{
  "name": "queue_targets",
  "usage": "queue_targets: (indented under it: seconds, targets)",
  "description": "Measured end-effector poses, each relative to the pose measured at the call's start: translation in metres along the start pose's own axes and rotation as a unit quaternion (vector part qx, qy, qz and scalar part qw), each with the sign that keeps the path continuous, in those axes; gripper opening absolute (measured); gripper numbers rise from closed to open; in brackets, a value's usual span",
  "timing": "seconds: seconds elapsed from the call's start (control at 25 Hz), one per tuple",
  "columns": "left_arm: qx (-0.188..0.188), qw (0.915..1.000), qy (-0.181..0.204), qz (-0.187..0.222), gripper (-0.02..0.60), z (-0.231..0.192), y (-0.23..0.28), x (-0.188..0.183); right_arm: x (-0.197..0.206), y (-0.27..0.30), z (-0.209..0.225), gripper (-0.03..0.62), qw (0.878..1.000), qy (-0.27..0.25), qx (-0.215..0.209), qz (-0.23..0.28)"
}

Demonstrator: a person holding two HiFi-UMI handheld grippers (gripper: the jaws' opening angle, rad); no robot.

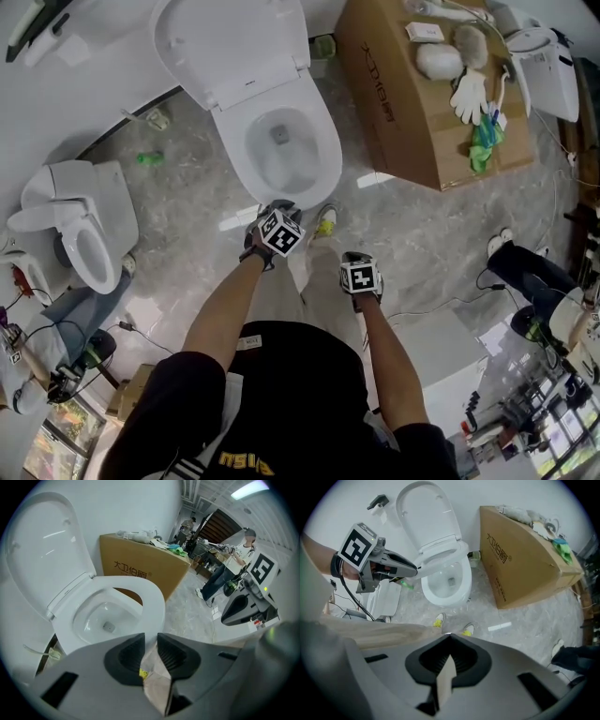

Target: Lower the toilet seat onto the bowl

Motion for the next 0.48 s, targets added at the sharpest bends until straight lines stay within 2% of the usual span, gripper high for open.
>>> queue_targets:
  seconds: [0.48]
  targets:
    - [0.009,0.9994,-0.026,-0.02,0.074,0.005,0.017,0.013,0.01,0.012,-0.007,-0.008,1.0,-0.006,-0.011,-0.009]
Point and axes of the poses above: the fingertips, and each gripper's own axes: y forward along the fingers, z to its right, x out of its underside, the point moved 2 cm from there along -y, backward along the fingers, and after that the axes turned 3 degrees about -x, right-handed, at the moved point
